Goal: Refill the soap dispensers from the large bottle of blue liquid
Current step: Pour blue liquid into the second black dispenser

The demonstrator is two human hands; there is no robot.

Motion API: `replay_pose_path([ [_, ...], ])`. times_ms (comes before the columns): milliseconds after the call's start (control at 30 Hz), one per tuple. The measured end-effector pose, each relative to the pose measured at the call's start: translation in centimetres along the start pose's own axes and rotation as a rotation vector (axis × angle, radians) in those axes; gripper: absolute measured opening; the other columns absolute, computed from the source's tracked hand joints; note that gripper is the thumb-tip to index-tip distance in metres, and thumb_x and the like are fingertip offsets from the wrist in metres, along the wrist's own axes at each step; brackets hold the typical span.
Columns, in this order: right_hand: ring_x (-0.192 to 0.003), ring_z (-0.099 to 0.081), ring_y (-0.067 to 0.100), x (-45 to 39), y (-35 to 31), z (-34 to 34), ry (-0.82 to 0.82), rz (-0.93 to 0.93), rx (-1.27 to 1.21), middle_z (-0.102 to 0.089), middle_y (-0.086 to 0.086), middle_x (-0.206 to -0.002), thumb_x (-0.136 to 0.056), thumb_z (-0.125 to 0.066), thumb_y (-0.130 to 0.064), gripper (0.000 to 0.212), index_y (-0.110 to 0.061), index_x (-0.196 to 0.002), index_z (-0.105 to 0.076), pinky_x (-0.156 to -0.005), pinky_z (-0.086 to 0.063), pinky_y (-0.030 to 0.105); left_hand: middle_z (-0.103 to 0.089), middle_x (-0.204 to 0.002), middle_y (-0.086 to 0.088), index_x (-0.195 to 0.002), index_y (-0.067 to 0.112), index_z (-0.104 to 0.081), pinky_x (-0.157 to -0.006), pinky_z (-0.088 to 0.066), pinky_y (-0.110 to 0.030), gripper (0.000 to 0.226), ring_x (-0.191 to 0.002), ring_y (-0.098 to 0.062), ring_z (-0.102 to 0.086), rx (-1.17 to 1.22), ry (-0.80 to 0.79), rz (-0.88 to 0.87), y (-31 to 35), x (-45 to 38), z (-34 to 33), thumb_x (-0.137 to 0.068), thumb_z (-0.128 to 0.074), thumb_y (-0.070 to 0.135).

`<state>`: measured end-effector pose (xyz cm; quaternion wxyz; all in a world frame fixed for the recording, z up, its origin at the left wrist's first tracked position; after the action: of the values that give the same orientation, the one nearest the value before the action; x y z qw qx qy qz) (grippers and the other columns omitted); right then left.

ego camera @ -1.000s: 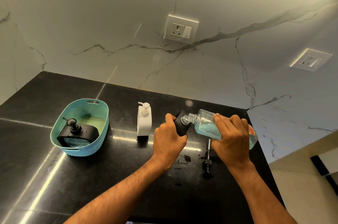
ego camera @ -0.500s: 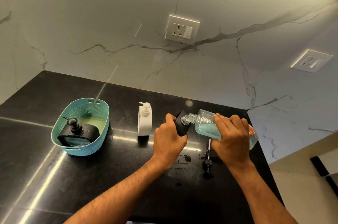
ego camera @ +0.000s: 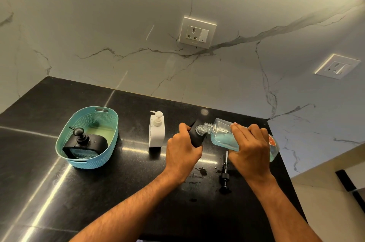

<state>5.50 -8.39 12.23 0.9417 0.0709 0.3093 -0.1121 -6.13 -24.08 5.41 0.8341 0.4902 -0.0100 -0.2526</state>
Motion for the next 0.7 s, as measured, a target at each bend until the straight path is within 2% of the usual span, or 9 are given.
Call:
replay_pose_path([
  [267,-0.093,-0.058,0.027,-0.12,0.00,-0.12,0.000,0.009,0.006,-0.073,0.012,-0.108,-0.057,-0.092,-0.015,0.069,-0.001,-0.120,-0.069,-0.078,-0.035,0.032,-0.072,-0.105,-0.003,-0.115,0.020,-0.047,-0.067,-0.059,-0.018,0.051,-0.091,-0.018,-0.073,-0.016,0.004,0.000,-0.22,-0.07,-0.15,-0.080,-0.083,0.027],
  [533,-0.094,-0.059,0.028,-0.09,0.00,-0.18,-0.008,0.007,-0.001,-0.073,0.012,-0.110,-0.057,-0.094,-0.017,0.071,-0.001,-0.122,-0.069,-0.076,-0.040,0.034,-0.072,-0.105,-0.003,-0.116,0.020,-0.048,-0.063,-0.048,-0.007,0.052,-0.091,-0.018,-0.073,-0.018,-0.001,0.001,-0.28,-0.14,-0.20,-0.079,-0.084,0.027],
  [700,-0.094,-0.059,0.027,-0.13,0.03,-0.21,-0.007,0.007,0.001,-0.074,0.013,-0.110,-0.057,-0.095,-0.018,0.072,-0.001,-0.121,-0.069,-0.076,-0.039,0.033,-0.072,-0.105,-0.003,-0.116,0.020,-0.048,-0.063,-0.046,-0.006,0.052,-0.091,-0.018,-0.073,-0.023,-0.007,0.004,-0.32,-0.16,-0.24,-0.079,-0.084,0.027],
])
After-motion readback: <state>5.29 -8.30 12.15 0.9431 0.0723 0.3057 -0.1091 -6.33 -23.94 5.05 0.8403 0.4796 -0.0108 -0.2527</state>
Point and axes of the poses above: each hand's wrist, its own x-axis away from the middle knuckle, its own z-axis out of the back of the hand, y = z × x, the point moved 6 cm from there along -x, towards the middle knuckle
